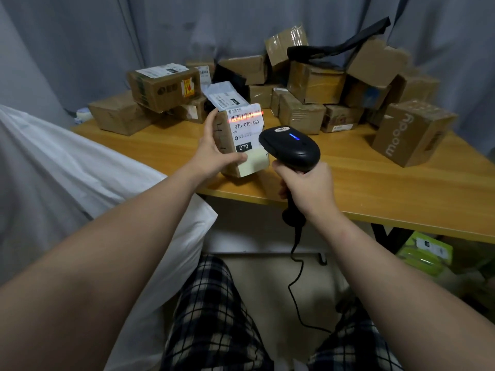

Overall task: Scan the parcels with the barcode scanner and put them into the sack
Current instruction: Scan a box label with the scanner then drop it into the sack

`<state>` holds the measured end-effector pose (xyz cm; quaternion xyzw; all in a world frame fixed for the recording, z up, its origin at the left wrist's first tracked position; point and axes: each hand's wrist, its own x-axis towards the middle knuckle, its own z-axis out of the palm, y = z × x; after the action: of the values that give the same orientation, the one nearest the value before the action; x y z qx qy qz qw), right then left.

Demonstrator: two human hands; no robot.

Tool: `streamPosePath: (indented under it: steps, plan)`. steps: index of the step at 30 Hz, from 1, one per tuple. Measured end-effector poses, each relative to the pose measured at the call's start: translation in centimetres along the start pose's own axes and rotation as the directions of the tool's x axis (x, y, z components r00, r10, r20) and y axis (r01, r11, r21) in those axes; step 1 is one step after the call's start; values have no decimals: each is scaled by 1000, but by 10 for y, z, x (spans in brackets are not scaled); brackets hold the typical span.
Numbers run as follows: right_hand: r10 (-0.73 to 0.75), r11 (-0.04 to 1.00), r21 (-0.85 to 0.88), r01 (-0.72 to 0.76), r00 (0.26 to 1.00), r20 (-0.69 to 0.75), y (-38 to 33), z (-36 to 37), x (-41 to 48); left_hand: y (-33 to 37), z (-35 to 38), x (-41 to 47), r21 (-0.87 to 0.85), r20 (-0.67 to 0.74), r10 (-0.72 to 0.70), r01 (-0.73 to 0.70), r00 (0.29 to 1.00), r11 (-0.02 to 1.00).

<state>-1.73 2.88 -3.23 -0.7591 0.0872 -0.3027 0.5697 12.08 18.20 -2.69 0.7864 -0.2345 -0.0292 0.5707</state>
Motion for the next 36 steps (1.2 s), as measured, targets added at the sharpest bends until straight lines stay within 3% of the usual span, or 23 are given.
streamPosePath:
  steps: [14, 21, 25, 29, 36]
  plan:
    - [-4, 1000, 9, 4, 1000, 26, -2, 1, -4, -7, 2, 6, 15, -17, -8, 8, 1000, 1000]
    - [-33, 995, 99, 27, 998, 58, -13, 12, -7, -4, -8, -25, -38, -126, 79, -84, 989, 996]
    - [-36, 986, 164, 11, 988, 147, -24, 44, -12, -8, -45, -60, 0, -224, 108, -111, 969, 994]
    - [-15, 989, 148, -30, 957, 289, -26, 96, -26, -28, -105, -100, 75, -365, 60, -35, 929, 997]
    - [26, 997, 54, -58, 886, 463, -26, 174, -51, -68, -200, -151, 211, -569, -81, 240, 818, 948]
